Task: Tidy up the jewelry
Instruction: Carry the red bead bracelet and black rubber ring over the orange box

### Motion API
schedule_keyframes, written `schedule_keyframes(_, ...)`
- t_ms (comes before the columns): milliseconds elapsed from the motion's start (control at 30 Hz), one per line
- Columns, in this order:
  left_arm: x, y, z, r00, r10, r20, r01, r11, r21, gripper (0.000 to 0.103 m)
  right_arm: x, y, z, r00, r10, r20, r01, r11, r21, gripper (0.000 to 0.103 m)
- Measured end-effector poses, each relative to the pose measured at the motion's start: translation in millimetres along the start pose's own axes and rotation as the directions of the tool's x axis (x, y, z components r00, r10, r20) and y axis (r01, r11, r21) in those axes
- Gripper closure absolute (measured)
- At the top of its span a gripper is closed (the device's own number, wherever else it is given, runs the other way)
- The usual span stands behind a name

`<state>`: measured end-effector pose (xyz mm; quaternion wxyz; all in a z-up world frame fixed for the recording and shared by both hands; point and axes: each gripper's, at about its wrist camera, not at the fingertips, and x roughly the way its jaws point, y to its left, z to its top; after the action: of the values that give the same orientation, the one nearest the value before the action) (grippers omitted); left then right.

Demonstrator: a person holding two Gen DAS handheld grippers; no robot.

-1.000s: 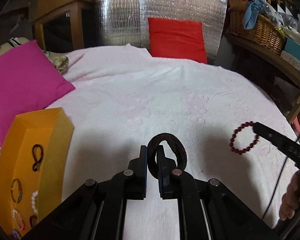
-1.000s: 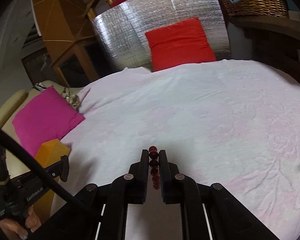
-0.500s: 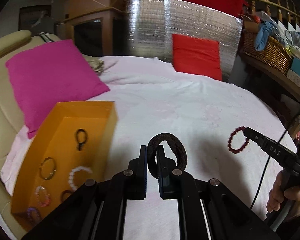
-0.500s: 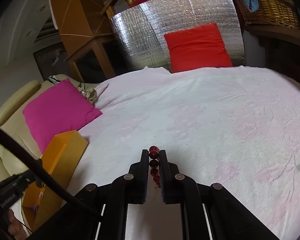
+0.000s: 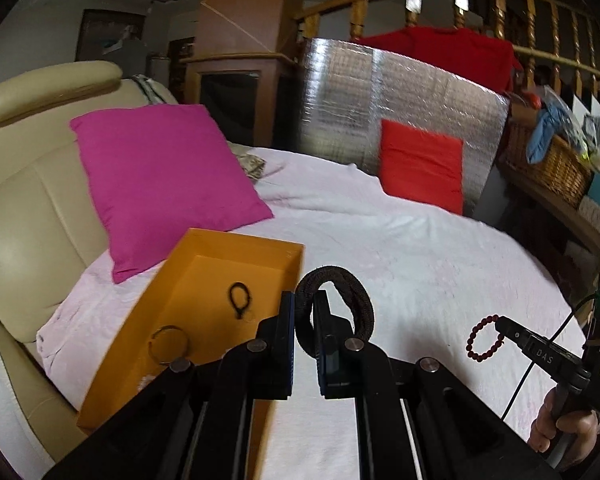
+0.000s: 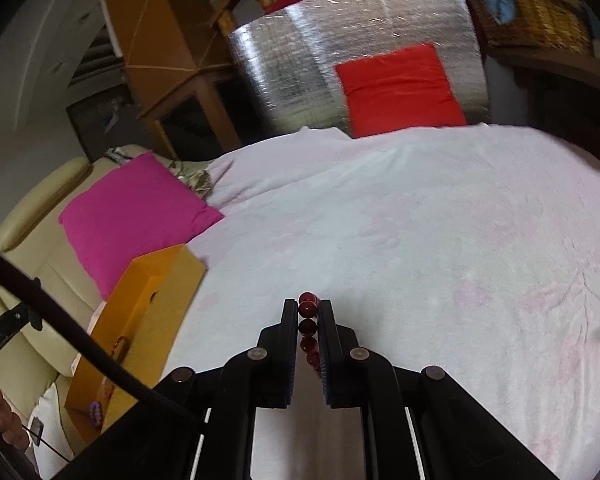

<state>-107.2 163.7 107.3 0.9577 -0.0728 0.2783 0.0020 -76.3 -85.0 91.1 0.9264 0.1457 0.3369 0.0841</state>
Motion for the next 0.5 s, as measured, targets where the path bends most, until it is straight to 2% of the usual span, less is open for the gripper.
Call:
schedule_keyframes(233, -17, 50, 0, 0.998, 0.054, 0.024, -0.052, 0.996, -0.073, 0.094, -3, 80, 12, 0.996, 0.088, 0.007, -0.087, 0.989, -0.116, 0.092)
schedule_keyframes(500, -23, 102, -7, 0.991, 0.132, 0.015, -0.129, 0.982, -0.138, 0.094, 10, 170, 5, 0.98, 0.192, -0.045, -0.197, 0.953, -0.231, 0.092)
